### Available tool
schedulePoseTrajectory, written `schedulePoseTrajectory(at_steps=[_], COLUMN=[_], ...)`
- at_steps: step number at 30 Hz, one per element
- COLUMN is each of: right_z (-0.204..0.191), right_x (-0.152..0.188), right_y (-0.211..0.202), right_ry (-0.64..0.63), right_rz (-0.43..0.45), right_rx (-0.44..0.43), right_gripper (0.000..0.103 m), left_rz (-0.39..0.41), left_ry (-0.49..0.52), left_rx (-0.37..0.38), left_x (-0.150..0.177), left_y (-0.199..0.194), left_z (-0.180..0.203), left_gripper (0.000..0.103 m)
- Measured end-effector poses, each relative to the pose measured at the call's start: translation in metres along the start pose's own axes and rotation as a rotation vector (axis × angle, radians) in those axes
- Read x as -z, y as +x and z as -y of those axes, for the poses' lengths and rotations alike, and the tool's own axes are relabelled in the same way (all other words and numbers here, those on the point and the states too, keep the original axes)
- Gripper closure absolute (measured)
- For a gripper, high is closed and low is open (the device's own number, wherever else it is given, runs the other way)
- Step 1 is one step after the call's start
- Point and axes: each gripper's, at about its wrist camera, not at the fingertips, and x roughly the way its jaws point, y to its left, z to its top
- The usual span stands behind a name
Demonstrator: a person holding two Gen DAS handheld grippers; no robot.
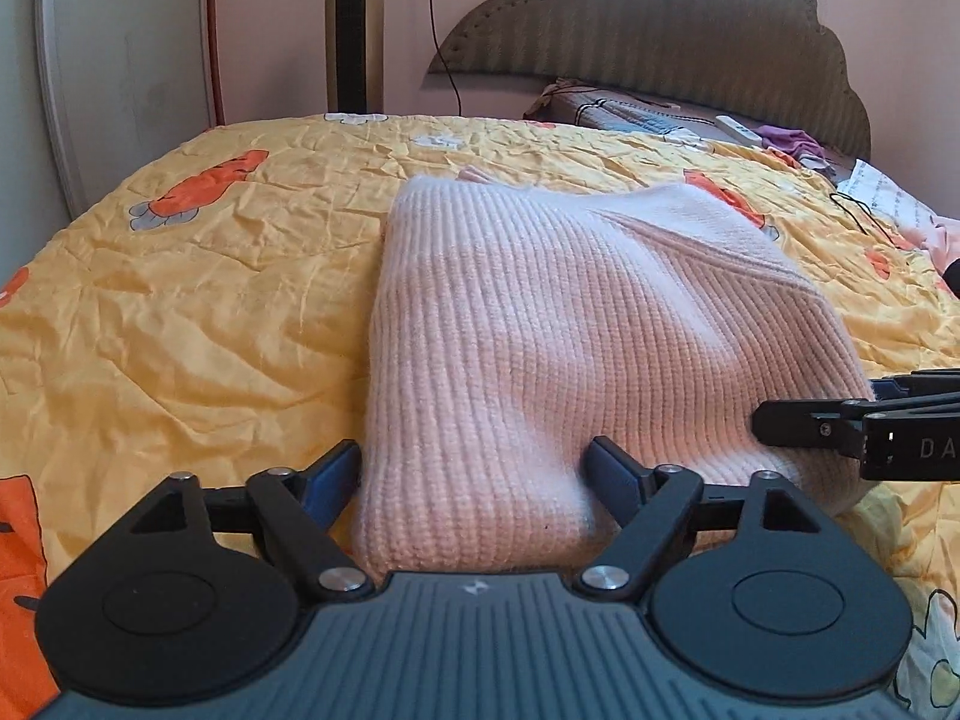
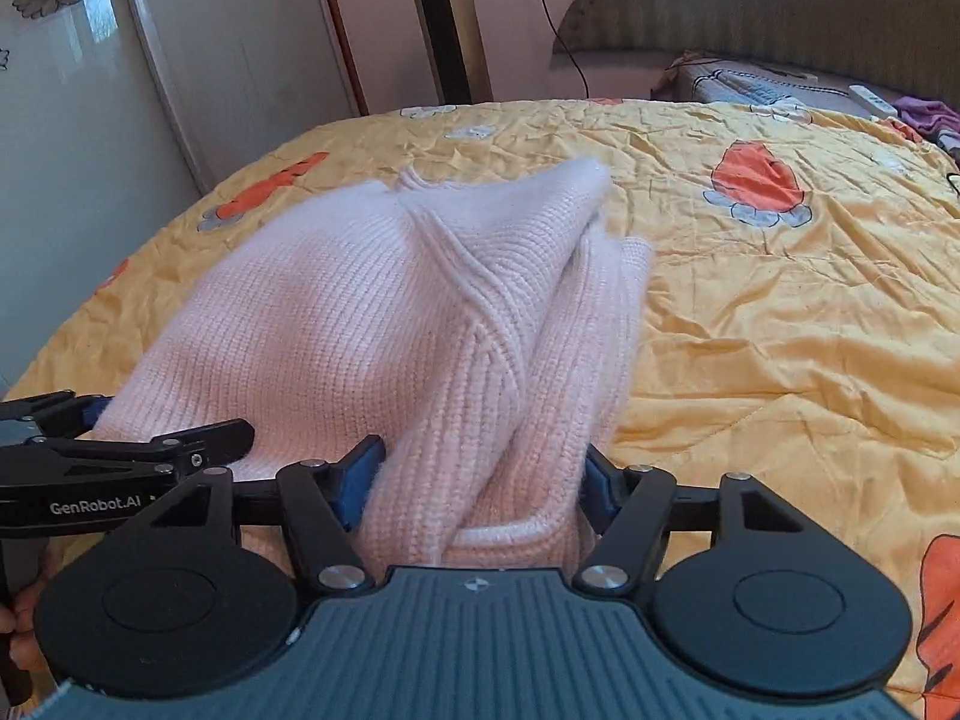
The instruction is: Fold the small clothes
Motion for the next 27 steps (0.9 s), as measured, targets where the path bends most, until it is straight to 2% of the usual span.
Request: schedulePoseTrajectory(at_steps=[4, 6, 8, 9, 11, 12, 14, 17, 19, 21, 24, 27], right_z=[-0.002, -0.003, -0.002, 0.000, 0.006, 0.008, 0.009, 0.010, 0.014, 0.014, 0.007, -0.001], right_x=[0.000, -0.001, -0.005, -0.006, -0.002, 0.001, 0.004, 0.008, 0.017, 0.029, 0.053, 0.067], right_y=[-0.003, -0.007, -0.016, -0.019, -0.009, -0.002, -0.002, -0.022, -0.041, -0.051, -0.045, -0.029], right_ry=[-0.013, -0.012, 0.012, 0.014, 0.011, 0.015, 0.022, 0.045, 0.072, 0.089, 0.071, 0.053], right_rz=[0.004, 0.009, 0.021, 0.027, -0.001, -0.006, 0.027, 0.061, 0.091, 0.081, 0.035, -0.011], right_rx=[-0.004, -0.011, -0.046, -0.056, -0.045, -0.042, -0.022, 0.016, 0.045, 0.094, 0.151, 0.223], right_gripper=[0.044, 0.048, 0.053, 0.054, 0.053, 0.045, 0.031, 0.021, 0.014, 0.003, 0.005, 0.003], left_rz=[0.006, 0.008, -0.006, -0.016, -0.021, 0.004, 0.026, 0.065, 0.045, 0.027, -0.016, 0.022], left_ry=[-0.021, -0.057, -0.044, -0.039, 0.004, 0.012, 0.003, -0.035, -0.065, -0.040, 0.013, 0.054], left_rx=[0.026, 0.055, 0.075, 0.071, 0.040, 0.027, 0.017, -0.023, -0.016, 0.005, -0.033, -0.060], left_x=[-0.005, -0.010, -0.011, -0.010, -0.003, 0.000, 0.004, 0.017, 0.027, 0.038, 0.050, 0.058], left_y=[-0.006, -0.015, -0.014, -0.010, -0.002, -0.007, -0.020, -0.044, -0.046, -0.038, -0.020, -0.019], left_z=[-0.005, -0.014, -0.017, -0.017, -0.010, -0.008, -0.010, -0.017, -0.016, -0.009, 0.005, 0.013], left_gripper=[0.060, 0.063, 0.063, 0.061, 0.049, 0.046, 0.019, 0.017, 0.017, 0.017, 0.017, 0.016])
